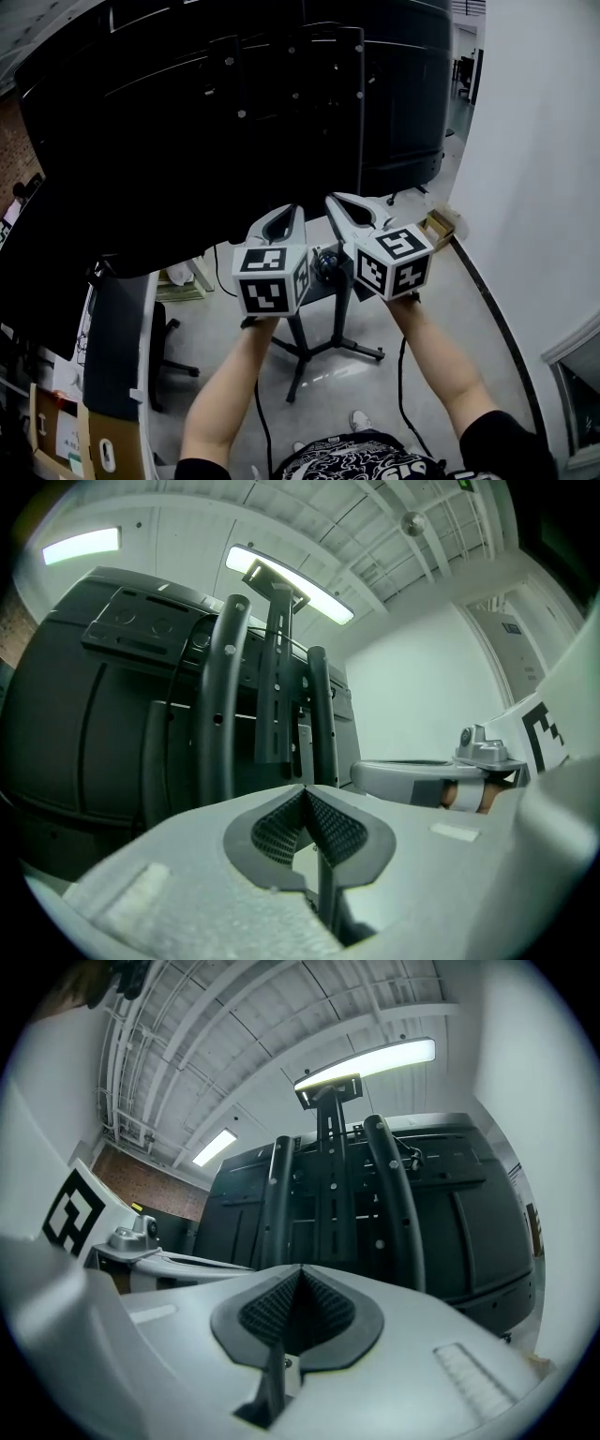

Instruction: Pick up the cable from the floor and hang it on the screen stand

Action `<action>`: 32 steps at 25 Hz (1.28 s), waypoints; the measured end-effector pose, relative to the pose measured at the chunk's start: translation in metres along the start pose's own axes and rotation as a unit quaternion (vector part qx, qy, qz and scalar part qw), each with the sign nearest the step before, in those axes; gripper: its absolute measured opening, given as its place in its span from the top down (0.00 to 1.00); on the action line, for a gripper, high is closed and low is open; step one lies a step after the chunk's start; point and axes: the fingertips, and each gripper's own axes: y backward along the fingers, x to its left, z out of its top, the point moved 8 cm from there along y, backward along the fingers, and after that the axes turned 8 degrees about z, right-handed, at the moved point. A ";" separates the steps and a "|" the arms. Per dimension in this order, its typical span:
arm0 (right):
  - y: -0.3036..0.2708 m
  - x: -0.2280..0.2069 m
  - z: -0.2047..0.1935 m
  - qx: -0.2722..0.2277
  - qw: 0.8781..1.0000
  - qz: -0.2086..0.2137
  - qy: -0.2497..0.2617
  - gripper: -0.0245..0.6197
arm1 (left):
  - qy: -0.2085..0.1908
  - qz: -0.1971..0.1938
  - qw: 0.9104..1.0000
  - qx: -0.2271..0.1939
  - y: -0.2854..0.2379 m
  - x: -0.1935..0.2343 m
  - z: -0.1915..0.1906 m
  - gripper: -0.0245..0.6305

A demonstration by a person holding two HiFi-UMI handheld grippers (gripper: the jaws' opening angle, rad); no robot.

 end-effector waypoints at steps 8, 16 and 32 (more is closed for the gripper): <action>0.005 0.045 -0.038 0.020 0.999 -0.007 -0.024 0.96 | 0.004 0.000 1.000 0.016 0.032 0.014 -0.031 0.96; 0.004 0.087 -0.054 0.032 0.999 -0.021 -0.032 0.95 | -0.007 -0.011 0.999 0.034 0.061 0.023 -0.057 0.96; 0.006 0.130 -0.075 0.034 0.998 -0.049 -0.033 0.95 | -0.015 -0.021 0.999 0.040 0.101 0.039 -0.081 0.97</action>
